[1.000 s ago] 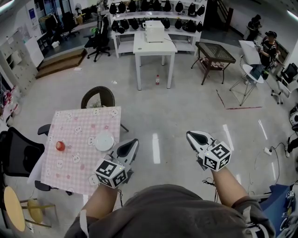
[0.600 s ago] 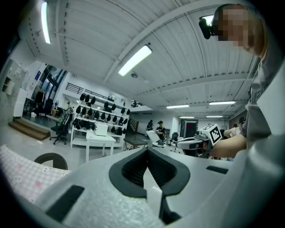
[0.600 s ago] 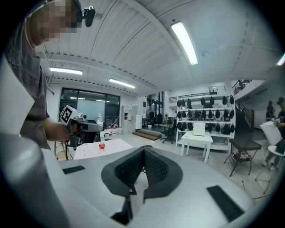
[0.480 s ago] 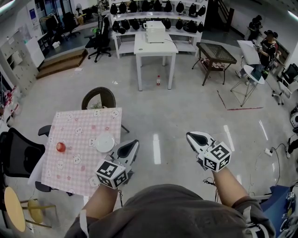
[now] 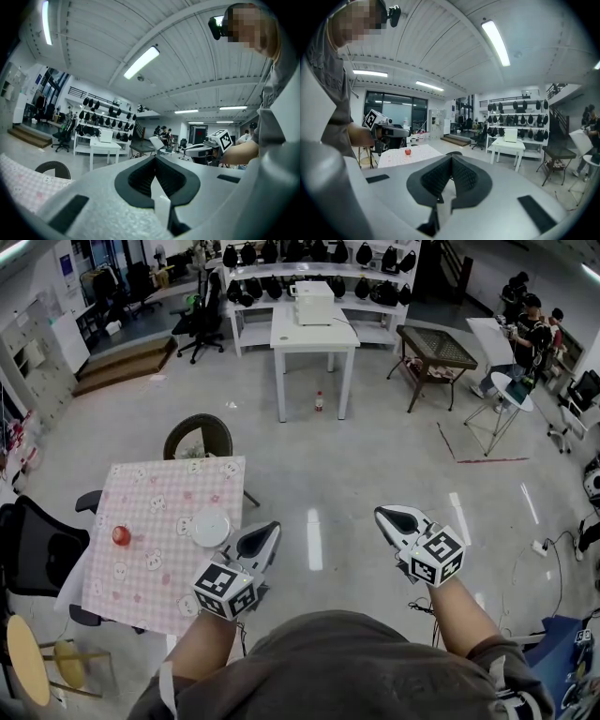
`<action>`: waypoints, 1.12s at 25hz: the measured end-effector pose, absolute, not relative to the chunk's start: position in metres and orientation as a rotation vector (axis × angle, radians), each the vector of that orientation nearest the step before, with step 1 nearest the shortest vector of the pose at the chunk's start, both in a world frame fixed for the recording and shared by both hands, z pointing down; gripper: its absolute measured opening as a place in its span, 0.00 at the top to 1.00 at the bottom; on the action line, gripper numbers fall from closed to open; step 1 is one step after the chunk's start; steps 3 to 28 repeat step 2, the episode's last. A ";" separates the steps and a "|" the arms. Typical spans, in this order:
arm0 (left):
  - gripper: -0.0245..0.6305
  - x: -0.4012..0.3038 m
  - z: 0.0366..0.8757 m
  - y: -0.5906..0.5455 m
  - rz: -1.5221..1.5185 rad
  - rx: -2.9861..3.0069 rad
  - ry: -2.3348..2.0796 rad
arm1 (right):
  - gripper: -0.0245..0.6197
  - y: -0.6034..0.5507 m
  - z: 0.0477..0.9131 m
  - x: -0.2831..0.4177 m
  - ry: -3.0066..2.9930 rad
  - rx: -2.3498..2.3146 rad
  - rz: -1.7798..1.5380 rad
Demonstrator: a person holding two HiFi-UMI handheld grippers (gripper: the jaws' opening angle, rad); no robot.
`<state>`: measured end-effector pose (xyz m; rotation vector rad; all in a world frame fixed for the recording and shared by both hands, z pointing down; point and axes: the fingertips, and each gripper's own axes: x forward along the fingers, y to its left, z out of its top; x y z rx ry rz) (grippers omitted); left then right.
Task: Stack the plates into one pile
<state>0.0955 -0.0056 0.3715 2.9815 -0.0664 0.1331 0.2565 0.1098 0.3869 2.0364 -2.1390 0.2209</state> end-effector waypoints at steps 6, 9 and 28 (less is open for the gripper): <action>0.95 0.095 0.371 -0.006 0.135 2.983 -0.065 | 0.98 0.110 0.387 0.256 -2.140 2.034 0.223; 0.95 0.095 0.371 -0.006 0.135 2.983 -0.065 | 0.98 0.110 0.387 0.256 -2.140 2.034 0.223; 0.95 0.095 0.371 -0.006 0.135 2.983 -0.065 | 0.98 0.110 0.387 0.256 -2.140 2.034 0.223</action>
